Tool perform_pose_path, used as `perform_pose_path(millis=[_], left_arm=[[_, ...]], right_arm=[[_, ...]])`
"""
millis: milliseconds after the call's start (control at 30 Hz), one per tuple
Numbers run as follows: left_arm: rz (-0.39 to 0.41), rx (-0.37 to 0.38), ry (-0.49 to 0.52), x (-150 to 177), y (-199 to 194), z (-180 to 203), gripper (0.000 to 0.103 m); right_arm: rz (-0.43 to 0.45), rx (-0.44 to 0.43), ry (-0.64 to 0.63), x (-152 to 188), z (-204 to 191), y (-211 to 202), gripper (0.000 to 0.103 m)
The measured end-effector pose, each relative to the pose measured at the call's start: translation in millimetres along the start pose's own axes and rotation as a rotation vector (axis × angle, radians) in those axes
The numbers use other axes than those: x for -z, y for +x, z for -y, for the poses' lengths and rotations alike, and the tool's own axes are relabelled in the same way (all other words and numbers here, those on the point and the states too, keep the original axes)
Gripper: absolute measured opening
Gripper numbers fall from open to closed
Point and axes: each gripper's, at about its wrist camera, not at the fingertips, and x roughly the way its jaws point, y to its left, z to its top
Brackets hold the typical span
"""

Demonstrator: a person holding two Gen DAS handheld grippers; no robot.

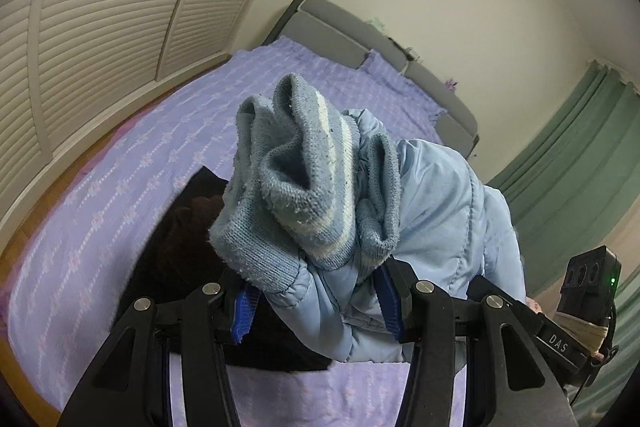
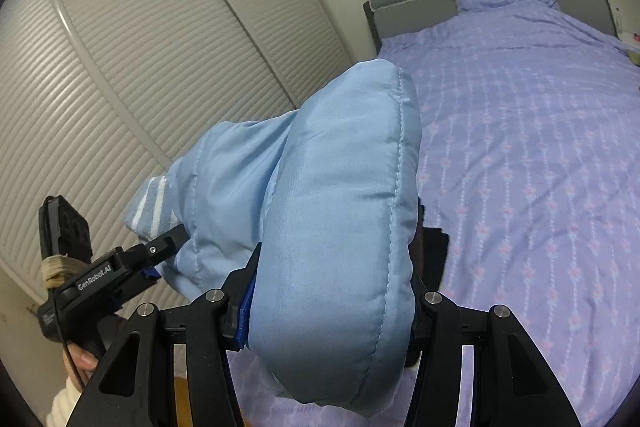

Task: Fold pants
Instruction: 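Carry the folded pants with both tools onto the dark clothes stack and release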

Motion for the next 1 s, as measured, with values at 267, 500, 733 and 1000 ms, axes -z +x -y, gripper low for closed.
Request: perform_pose_path(millis=[267,500,733,1000], left_arm=[[-0.098,-0.041,-0.041,-18.3,65.3,-55.7,0.050],[-0.209,-0.060,-0.061,-3.6,117.2,-85.8,0.053],[-0.261,-0.078,-0.073,3.7,133.8,-102.8,0.068],[-0.259,-0.226,0.020,2.5,120.0,-93.7,0.087]], right_arm=[[-0.116,0.016,0.035,-9.2,9.4,86.0,0.053],[-0.202,0.066,0.075,11.2,34.9,125.2,0.055],[-0.189,0.164,-0.002,13.2,36.0,124.8,0.077],[-0.243,0.155,0.023,12.1,35.0,124.5,0.084]])
